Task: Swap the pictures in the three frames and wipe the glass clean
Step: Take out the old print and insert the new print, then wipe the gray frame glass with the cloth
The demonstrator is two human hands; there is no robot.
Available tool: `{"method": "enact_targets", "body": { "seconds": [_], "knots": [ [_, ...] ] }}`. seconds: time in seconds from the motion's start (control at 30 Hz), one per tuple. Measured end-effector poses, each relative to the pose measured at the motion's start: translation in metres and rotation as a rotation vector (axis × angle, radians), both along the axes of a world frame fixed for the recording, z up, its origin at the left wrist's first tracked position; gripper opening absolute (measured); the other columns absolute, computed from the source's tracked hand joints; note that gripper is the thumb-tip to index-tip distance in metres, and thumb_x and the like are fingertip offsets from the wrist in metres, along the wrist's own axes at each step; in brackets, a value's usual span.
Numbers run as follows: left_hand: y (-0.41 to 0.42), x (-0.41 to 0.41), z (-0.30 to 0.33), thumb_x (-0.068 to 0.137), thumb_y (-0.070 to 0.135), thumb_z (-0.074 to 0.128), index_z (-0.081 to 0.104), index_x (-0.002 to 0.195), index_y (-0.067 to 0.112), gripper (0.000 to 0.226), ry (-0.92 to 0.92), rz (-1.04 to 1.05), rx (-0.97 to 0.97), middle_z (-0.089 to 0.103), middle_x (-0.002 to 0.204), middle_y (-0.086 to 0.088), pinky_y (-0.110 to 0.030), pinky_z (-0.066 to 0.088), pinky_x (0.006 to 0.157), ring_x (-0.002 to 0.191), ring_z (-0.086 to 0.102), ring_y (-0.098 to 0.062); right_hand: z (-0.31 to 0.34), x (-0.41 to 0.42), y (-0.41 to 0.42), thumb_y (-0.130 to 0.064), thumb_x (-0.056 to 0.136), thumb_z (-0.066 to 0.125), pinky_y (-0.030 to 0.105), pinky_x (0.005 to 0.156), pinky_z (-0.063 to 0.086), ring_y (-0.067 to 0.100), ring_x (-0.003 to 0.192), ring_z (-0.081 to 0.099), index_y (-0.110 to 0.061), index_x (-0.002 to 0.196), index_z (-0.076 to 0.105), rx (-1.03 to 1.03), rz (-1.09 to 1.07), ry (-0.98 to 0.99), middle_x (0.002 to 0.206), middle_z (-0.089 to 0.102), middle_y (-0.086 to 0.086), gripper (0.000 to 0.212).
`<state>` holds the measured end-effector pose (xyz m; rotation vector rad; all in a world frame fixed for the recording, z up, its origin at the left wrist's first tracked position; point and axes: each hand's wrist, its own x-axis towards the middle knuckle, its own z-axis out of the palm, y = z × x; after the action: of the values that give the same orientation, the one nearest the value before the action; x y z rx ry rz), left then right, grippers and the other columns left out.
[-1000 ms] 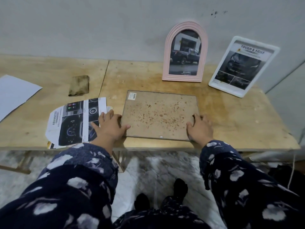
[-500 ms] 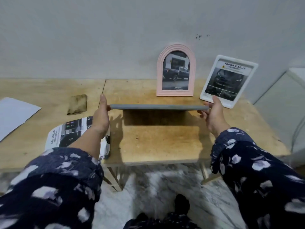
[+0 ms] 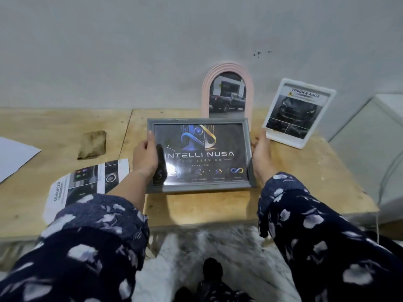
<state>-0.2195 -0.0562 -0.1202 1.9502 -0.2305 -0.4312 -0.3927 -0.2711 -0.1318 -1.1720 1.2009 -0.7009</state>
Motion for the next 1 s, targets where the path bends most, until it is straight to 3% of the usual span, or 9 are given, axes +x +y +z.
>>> {"method": "enact_targets", "body": {
  "seconds": [0.1, 0.2, 0.33, 0.47, 0.6, 0.7, 0.8, 0.87, 1.0],
  "knots": [
    [-0.007, 0.005, -0.017, 0.096, 0.065, 0.017, 0.047, 0.137, 0.009, 0.076, 0.037, -0.01, 0.113, 0.042, 0.141, -0.016, -0.044, 0.039, 0.096, 0.119, 0.047, -0.034, 0.012, 0.004, 0.02, -0.081, 0.076, 0.028, 0.045, 0.098, 0.043, 0.027, 0.106, 0.057, -0.025, 0.124, 0.05, -0.012, 0.029, 0.131, 0.118, 0.061, 0.003, 0.077],
    [-0.014, 0.008, -0.025, 0.097, 0.062, 0.014, 0.035, 0.147, 0.015, 0.072, 0.079, 0.016, 0.218, 0.016, 0.155, -0.012, -0.049, 0.02, 0.114, 0.139, 0.028, -0.035, -0.002, 0.007, 0.012, -0.062, 0.095, 0.027, 0.032, 0.087, 0.035, 0.023, 0.103, 0.05, -0.019, 0.127, 0.047, -0.041, 0.062, 0.228, 0.115, 0.054, -0.002, 0.057],
    [-0.025, 0.021, -0.035, 0.096, 0.063, 0.01, 0.044, 0.143, 0.017, 0.074, 0.041, 0.02, 0.424, 0.024, 0.153, -0.015, -0.051, 0.013, 0.116, 0.142, 0.018, -0.039, -0.02, 0.016, -0.002, -0.058, 0.097, 0.028, 0.033, 0.085, 0.03, 0.023, 0.106, 0.047, -0.016, 0.128, 0.046, -0.038, 0.111, 0.317, 0.113, 0.051, 0.003, 0.055],
    [-0.031, 0.035, -0.049, 0.096, 0.062, 0.006, 0.044, 0.142, 0.011, 0.079, 0.025, -0.024, 0.583, 0.028, 0.151, -0.022, -0.052, 0.016, 0.115, 0.141, 0.019, -0.041, -0.03, 0.021, -0.009, -0.061, 0.094, 0.03, 0.039, 0.097, 0.036, 0.027, 0.115, 0.049, -0.021, 0.125, 0.047, -0.07, 0.145, 0.431, 0.12, 0.054, 0.004, 0.053],
    [-0.029, 0.04, -0.06, 0.096, 0.062, 0.008, 0.043, 0.142, 0.009, 0.078, -0.004, -0.059, 0.652, 0.029, 0.149, -0.023, -0.054, 0.016, 0.115, 0.14, 0.02, -0.04, -0.029, 0.025, -0.013, -0.052, 0.099, 0.027, 0.041, 0.107, 0.032, 0.034, 0.129, 0.044, -0.021, 0.148, 0.029, -0.263, 0.284, 0.617, 0.141, 0.048, 0.012, 0.058],
    [-0.03, 0.044, -0.059, 0.098, 0.059, 0.01, 0.043, 0.141, 0.008, 0.075, -0.008, -0.098, 0.696, 0.03, 0.147, -0.024, -0.053, 0.019, 0.114, 0.138, 0.023, -0.041, -0.019, 0.032, -0.017, -0.046, 0.101, 0.024, 0.041, 0.098, 0.039, 0.036, 0.122, 0.051, -0.022, 0.152, 0.016, -0.498, 0.437, 0.863, 0.135, 0.052, 0.016, 0.057],
    [-0.029, 0.052, -0.05, 0.101, 0.052, 0.009, 0.041, 0.141, 0.007, 0.068, 0.016, -0.167, 0.73, 0.036, 0.144, -0.024, -0.05, 0.025, 0.111, 0.134, 0.029, -0.04, -0.011, 0.053, -0.024, -0.043, 0.1, 0.028, 0.038, 0.076, 0.045, 0.031, 0.095, 0.06, -0.019, 0.153, 0.01, -0.694, 0.595, 1.038, 0.107, 0.063, 0.012, 0.06],
    [-0.025, 0.055, -0.038, 0.104, 0.043, 0.016, 0.043, 0.14, 0.006, 0.058, 0.001, -0.183, 0.729, 0.041, 0.142, -0.023, -0.042, 0.028, 0.109, 0.132, 0.033, -0.037, -0.007, 0.073, -0.026, -0.037, 0.098, 0.034, 0.035, 0.071, 0.044, 0.029, 0.089, 0.059, -0.018, 0.15, 0.016, -0.8, 0.675, 1.134, 0.097, 0.064, 0.009, 0.058],
    [0.004, 0.064, -0.013, 0.104, 0.031, 0.031, 0.042, 0.142, 0.006, 0.046, -0.043, -0.179, 0.784, 0.037, 0.148, -0.019, -0.035, 0.028, 0.108, 0.135, 0.033, -0.035, 0.003, 0.119, -0.002, -0.025, 0.093, 0.042, 0.036, 0.084, 0.044, 0.033, 0.112, 0.053, -0.015, 0.13, 0.045, -0.894, 0.871, 1.137, 0.118, 0.061, 0.012, 0.039]
  ]
}}
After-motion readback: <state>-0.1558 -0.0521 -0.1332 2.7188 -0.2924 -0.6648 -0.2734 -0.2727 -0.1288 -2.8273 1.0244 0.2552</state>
